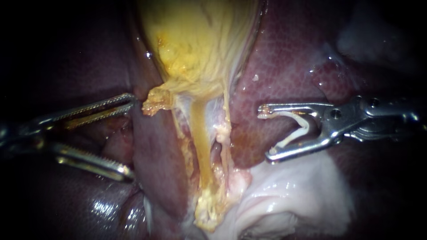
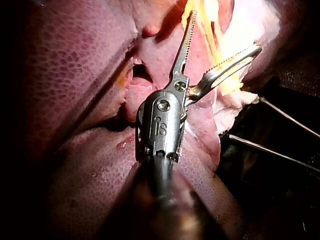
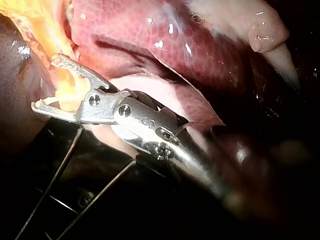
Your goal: Clipping first clip left tube
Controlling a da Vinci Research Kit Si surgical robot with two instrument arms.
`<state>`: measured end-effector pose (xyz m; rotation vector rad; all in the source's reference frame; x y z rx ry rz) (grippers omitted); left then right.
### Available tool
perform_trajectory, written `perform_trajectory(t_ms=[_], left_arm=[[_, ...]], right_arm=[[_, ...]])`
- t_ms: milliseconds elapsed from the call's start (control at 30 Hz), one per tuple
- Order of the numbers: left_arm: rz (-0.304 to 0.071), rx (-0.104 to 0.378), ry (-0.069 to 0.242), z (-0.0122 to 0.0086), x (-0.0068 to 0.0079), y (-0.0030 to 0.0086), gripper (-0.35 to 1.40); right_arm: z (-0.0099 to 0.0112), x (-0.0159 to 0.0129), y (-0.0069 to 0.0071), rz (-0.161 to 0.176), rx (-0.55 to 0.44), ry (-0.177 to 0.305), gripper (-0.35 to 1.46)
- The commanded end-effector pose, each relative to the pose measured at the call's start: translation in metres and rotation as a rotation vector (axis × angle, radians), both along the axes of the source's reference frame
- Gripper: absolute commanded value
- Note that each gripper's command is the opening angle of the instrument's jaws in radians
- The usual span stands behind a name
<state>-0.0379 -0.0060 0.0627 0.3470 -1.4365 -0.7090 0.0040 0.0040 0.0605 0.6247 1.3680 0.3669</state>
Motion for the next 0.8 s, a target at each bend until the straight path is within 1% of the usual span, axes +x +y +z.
perform_trajectory(t_ms=[33,67,100,200,267,400,533,633,700,800], left_arm=[[-0.01,0.013,0.005,-0.0001,0.0,0.0002,0.81],[-0.031,0.03,0.01,0.0,0.0001,0.0004,0.79],[-0.039,0.043,0.015,0.0001,0.0001,0.0006,0.78],[-0.065,0.058,0.035,0.0007,0.0003,0.0015,0.72],[-0.08,0.073,0.048,0.0013,0.0003,0.0021,0.69],[-0.097,0.083,0.074,0.0029,0.0005,0.0034,0.67],[-0.099,0.099,0.088,0.0042,0.0003,0.0041,0.64],[-0.102,0.105,0.094,0.005,-0.0002,0.0046,0.62],[-0.104,0.117,0.098,0.0054,-0.0007,0.0047,0.59],[-0.104,0.129,0.107,0.006,-0.0016,0.0047,0.49]], right_arm=[[0.0,0.0,0.0,0.0,0.0,0.0,0.6],[0.0,0.0,0.0,0.001,0.0,-0.001,0.6],[0.0,0.0,0.0,0.001,0.0,-0.001,0.6],[0.0001,0.0,0.0,0.001,0.0,-0.001,0.6],[0.0001,0.0,0.0,0.001,0.0,-0.001,0.6],[0.0002,0.0,-0.0001,0.001,-0.001,-0.001,0.6],[0.0004,0.0,-0.0001,0.002,-0.002,-0.002,0.6],[0.0004,0.0,-0.0001,0.002,-0.002,-0.002,0.6],[0.0004,0.0,-0.0001,0.002,-0.002,-0.002,0.6],[0.0004,0.0,-0.0002,0.002,-0.002,-0.002,0.6]])
